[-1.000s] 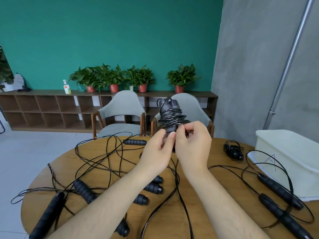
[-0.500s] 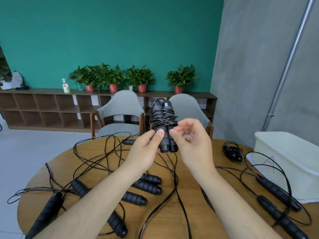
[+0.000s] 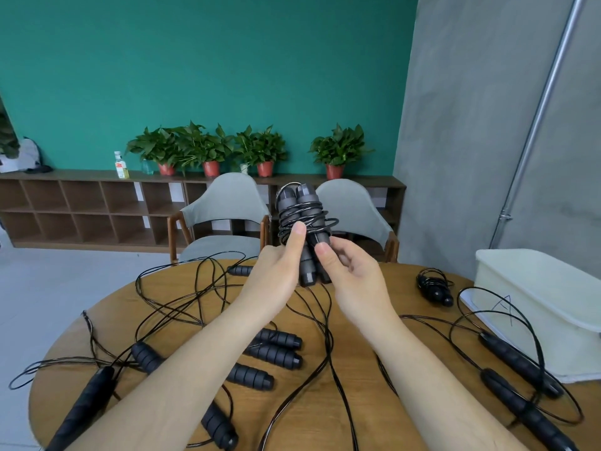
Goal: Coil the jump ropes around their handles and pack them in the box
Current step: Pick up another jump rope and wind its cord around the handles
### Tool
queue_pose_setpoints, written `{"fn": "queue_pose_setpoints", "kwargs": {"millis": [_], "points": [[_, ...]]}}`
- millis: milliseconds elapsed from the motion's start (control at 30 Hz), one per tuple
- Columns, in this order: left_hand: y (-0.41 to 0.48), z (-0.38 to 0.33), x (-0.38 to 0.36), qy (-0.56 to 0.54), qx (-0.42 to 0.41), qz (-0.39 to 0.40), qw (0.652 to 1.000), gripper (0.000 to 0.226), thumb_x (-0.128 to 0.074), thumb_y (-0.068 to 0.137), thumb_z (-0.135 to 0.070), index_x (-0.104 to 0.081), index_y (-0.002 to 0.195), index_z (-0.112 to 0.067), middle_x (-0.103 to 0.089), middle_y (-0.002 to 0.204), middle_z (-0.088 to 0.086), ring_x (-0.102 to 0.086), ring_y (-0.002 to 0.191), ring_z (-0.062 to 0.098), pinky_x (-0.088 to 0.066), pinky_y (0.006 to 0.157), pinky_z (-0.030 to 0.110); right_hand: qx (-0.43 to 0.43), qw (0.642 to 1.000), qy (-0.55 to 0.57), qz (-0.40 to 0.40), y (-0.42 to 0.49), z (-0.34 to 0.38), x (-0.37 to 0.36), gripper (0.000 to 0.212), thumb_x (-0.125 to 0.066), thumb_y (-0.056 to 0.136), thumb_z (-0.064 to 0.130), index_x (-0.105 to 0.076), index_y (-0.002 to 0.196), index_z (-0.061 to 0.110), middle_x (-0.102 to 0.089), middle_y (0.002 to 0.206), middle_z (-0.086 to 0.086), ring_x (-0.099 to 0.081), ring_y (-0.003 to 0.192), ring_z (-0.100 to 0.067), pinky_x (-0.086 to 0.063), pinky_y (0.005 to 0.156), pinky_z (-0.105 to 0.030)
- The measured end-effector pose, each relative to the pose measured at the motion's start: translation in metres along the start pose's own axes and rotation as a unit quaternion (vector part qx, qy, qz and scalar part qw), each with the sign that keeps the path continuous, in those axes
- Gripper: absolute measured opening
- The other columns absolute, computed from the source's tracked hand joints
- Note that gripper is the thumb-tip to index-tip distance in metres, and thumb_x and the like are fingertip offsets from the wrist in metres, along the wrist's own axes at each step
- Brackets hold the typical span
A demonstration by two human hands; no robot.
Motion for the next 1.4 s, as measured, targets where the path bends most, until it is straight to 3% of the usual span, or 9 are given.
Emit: {"fn": "queue_pose_setpoints", "kwargs": {"millis": [67, 200, 333, 433, 667, 867, 1033, 1267, 1400], "points": [[0.005, 0.002, 0.003, 0.014, -0.005, -0.028, 1.000, 0.070, -0.036, 0.089, -0.073, -0.063, 0.084, -0.009, -0.073, 0.086, 0.018, -0.068, 0.066, 0.010, -0.055, 0.065, 0.022, 0.001, 1.000, 0.011, -0.022, 0.000, 0.001, 0.004, 0.026, -0.059, 0.100, 0.028, -0.068, 0.120, 0.014, -0.076, 0.103, 0.002, -0.070, 0.094, -0.004, -0.054, 0.079, -0.017], [0.014, 0.022, -0.007, -0.167, 0.029, -0.016, 0.985, 0.062, -0.065, 0.085, -0.066, -0.053, 0.126, -0.020, -0.072, 0.113, 0.004, -0.072, 0.100, 0.016, -0.061, 0.087, 0.041, -0.033, 0.998, 0.045, -0.035, -0.003, -0.007, 0.003, 0.026, -0.060, 0.099, 0.025, -0.062, 0.122, 0.014, -0.074, 0.105, 0.001, -0.070, 0.093, 0.000, -0.053, 0.074, -0.013], [0.013, 0.037, -0.017, -0.165, 0.015, -0.007, 0.986, 0.049, -0.066, 0.085, -0.061, -0.062, 0.123, -0.030, -0.074, 0.113, -0.005, -0.070, 0.107, 0.014, -0.056, 0.096, 0.047, -0.048, 0.998, 0.018, -0.029, -0.008, -0.023, 0.006, 0.028, -0.060, 0.099, 0.033, -0.061, 0.121, 0.016, -0.076, 0.104, 0.003, -0.072, 0.095, -0.005, -0.055, 0.081, -0.022], [0.008, 0.048, -0.021, -0.202, 0.043, -0.014, 0.978, 0.046, -0.069, 0.091, -0.050, -0.062, 0.124, -0.019, -0.074, 0.114, 0.005, -0.073, 0.101, 0.015, -0.060, 0.090, 0.044, -0.069, 0.996, -0.048, -0.022, -0.009, -0.035, 0.012, 0.041, -0.061, 0.095, 0.047, -0.055, 0.128, 0.023, -0.076, 0.103, 0.007, -0.070, 0.097, -0.003, -0.055, 0.090, -0.029], [0.006, 0.058, -0.046, -0.267, 0.058, 0.040, 0.961, 0.035, -0.062, 0.099, -0.031, -0.067, 0.125, -0.008, -0.074, 0.119, 0.009, -0.069, 0.114, 0.025, -0.050, 0.106, 0.050, -0.105, 0.985, -0.109, -0.086, -0.017, -0.042, 0.032, 0.042, -0.072, 0.089, 0.044, -0.051, 0.119, 0.023, -0.070, 0.100, 0.006, -0.065, 0.074, 0.009, -0.045, 0.061, -0.006], [0.009, 0.048, -0.056, -0.323, 0.041, 0.085, 0.942, 0.035, -0.054, 0.103, -0.021, -0.061, 0.132, -0.002, -0.070, 0.127, 0.013, -0.065, 0.121, 0.027, -0.054, 0.095, 0.037, 0.043, 0.984, -0.132, -0.114, -0.030, -0.028, 0.048, 0.012, -0.069, 0.095, 0.027, -0.069, 0.107, 0.024, -0.069, 0.101, 0.015, -0.066, 0.099, -0.004, -0.057, 0.080, -0.025], [0.006, 0.034, -0.058, -0.467, 0.078, 0.131, 0.871, 0.039, -0.056, 0.094, -0.014, -0.059, 0.132, -0.002, -0.066, 0.130, 0.021, -0.062, 0.125, 0.034, -0.047, 0.107, 0.045, 0.151, 0.955, -0.225, -0.120, -0.032, -0.019, 0.050, 0.014, -0.070, 0.094, 0.022, -0.074, 0.107, 0.017, -0.064, 0.105, 0.010, -0.061, 0.105, -0.008, -0.054, 0.085, -0.028], [0.004, 0.025, -0.051, -0.382, 0.043, 0.146, 0.911, 0.028, -0.055, 0.101, -0.021, -0.068, 0.122, -0.008, -0.070, 0.125, 0.017, -0.066, 0.119, 0.030, -0.048, 0.101, 0.046, 0.196, 0.930, -0.291, -0.108, -0.034, -0.005, 0.047, 0.009, -0.070, 0.094, 0.018, -0.071, 0.098, 0.010, -0.060, 0.095, 0.005, -0.058, 0.090, -0.005, -0.050, 0.077, -0.023], [0.002, 0.018, -0.049, -0.399, 0.049, 0.163, 0.901, 0.040, -0.045, 0.107, -0.034, -0.055, 0.140, -0.015, -0.065, 0.135, 0.011, -0.061, 0.127, 0.025, -0.048, 0.104, 0.045, 0.192, 0.916, -0.333, -0.116, -0.035, 0.002, 0.045, 0.007, -0.067, 0.096, 0.024, -0.069, 0.099, 0.017, -0.059, 0.098, 0.012, -0.055, 0.094, -0.005, -0.048, 0.076, -0.019]]}}
Point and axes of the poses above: each hand's wrist, its own y-axis towards the middle knuckle, its own x-axis out of the back of the hand, z = x × y, the point moved 5 cm from there along y, towards the middle knuckle
